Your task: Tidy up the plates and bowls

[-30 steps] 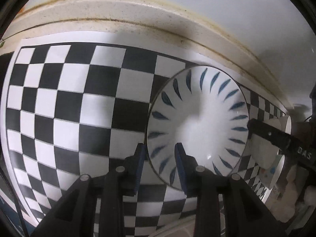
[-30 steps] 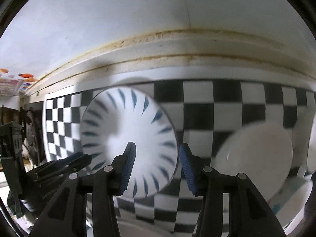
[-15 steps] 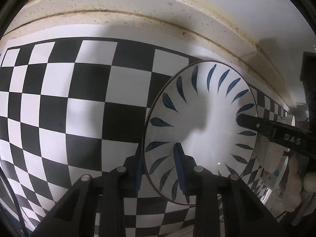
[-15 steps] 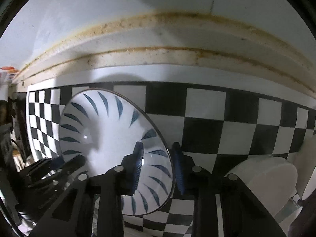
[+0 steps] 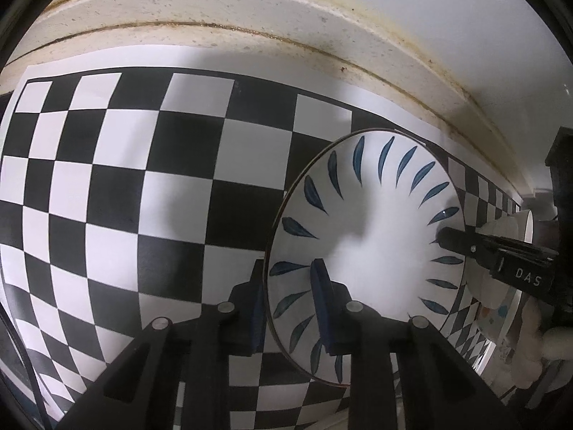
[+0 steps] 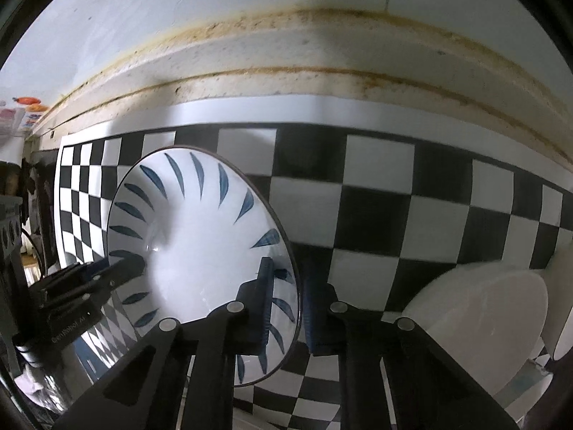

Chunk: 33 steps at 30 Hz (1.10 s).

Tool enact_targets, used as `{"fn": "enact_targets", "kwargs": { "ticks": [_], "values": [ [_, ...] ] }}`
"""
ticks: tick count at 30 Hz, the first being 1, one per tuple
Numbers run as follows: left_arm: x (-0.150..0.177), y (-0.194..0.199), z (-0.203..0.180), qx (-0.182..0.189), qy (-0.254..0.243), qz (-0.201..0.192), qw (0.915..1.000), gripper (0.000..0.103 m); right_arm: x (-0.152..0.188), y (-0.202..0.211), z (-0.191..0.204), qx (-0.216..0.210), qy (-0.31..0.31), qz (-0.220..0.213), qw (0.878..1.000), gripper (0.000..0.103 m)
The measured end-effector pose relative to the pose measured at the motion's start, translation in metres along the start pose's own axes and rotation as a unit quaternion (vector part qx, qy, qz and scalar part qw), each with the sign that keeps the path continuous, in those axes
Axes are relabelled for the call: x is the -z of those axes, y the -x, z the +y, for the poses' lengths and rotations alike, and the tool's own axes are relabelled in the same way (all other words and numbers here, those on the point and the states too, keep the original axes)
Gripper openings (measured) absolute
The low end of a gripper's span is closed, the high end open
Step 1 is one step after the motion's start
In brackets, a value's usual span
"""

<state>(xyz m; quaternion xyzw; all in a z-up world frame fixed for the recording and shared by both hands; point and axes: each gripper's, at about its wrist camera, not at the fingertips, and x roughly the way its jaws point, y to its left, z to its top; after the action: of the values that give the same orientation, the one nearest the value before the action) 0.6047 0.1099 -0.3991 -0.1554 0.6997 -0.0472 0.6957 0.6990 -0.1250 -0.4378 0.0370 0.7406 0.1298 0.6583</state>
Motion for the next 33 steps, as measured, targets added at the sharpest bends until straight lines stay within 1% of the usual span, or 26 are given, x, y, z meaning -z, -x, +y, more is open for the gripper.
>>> {"fn": "enact_targets", "kwargs": {
  "ticks": [8, 12, 16, 24, 27, 30, 33],
  "values": [
    [0.004, 0.023, -0.012, -0.002, -0.009, -0.022, 0.9997, 0.022, 0.022, 0.009, 0.008, -0.019, -0.006, -0.02, 1.0, 0.015],
    [0.01, 0.036, -0.017, -0.004, -0.019, -0.031, 0.9993, 0.022, 0.038, 0.024, 0.013, -0.024, -0.001, -0.033, 0.999, 0.015],
    [0.023, 0.048, -0.022, 0.004, -0.027, -0.038, 0.9989, 0.022, 0.054, 0.041, 0.019, -0.025, 0.002, -0.047, 0.999, 0.014],
    [0.06, 0.076, -0.03, 0.013, -0.046, -0.049, 0.9976, 0.022, 0.097, 0.073, 0.024, -0.034, 0.005, -0.069, 0.997, 0.013],
    [0.073, 0.084, -0.029, 0.019, -0.058, -0.046, 0.9971, 0.022, 0.118, 0.08, 0.03, -0.042, 0.002, -0.075, 0.996, 0.013],
    [0.09, 0.089, -0.031, 0.021, -0.07, -0.044, 0.9964, 0.022, 0.141, 0.091, 0.019, -0.057, -0.005, -0.078, 0.995, 0.012],
    [0.112, 0.092, -0.032, 0.02, -0.083, -0.043, 0.9954, 0.022, 0.169, 0.097, 0.016, -0.06, -0.011, -0.08, 0.995, 0.012]
  ]
}}
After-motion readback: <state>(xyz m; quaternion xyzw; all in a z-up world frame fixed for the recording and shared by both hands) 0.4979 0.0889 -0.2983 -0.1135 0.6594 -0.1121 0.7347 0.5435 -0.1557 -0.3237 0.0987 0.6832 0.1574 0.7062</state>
